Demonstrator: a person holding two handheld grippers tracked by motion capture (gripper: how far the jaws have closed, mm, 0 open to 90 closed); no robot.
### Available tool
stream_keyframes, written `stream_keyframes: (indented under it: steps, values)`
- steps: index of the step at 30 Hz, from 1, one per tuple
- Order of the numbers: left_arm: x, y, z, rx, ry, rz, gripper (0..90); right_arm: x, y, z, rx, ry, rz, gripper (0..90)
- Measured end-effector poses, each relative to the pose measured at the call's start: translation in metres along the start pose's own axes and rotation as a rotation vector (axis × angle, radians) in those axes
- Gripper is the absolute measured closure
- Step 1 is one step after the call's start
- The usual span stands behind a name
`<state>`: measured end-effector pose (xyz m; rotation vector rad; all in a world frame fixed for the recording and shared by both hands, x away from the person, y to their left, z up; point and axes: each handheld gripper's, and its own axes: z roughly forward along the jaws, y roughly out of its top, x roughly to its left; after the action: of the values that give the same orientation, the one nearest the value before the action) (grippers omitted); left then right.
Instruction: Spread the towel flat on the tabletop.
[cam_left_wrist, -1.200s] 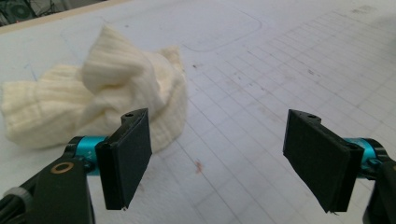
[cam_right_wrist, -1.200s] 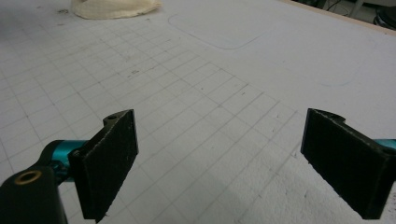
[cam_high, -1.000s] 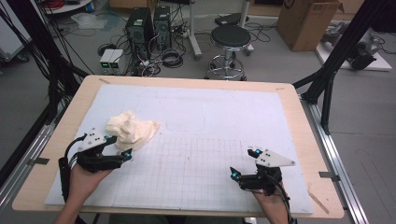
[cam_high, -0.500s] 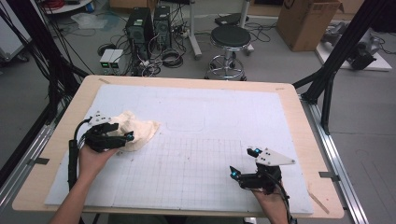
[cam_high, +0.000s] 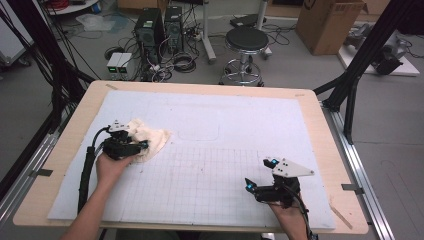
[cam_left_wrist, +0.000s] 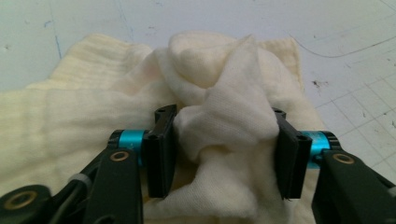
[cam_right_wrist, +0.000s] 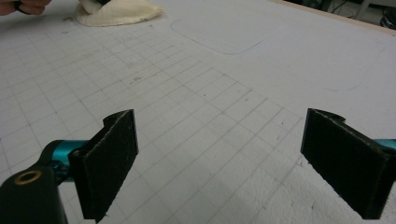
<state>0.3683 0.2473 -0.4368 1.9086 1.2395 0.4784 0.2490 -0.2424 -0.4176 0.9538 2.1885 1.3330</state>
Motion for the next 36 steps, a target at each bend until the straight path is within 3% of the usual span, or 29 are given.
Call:
stream_keyframes:
  steps: [14,25,36]
  values:
    - [0.003,-0.001,0.005,-0.004,-0.019,-0.038,73.3,0.002,0.001,0.004,0.011,0.022,-0.017,10.4]
    - [0.001,0.003,-0.007,-0.042,-0.012,-0.032,76.1,0.001,0.001,0.003,0.003,0.027,-0.017,10.4]
    - [-0.008,0.011,-0.029,-0.102,-0.051,-0.008,76.2,0.002,0.002,0.004,0.003,0.028,-0.02,10.4]
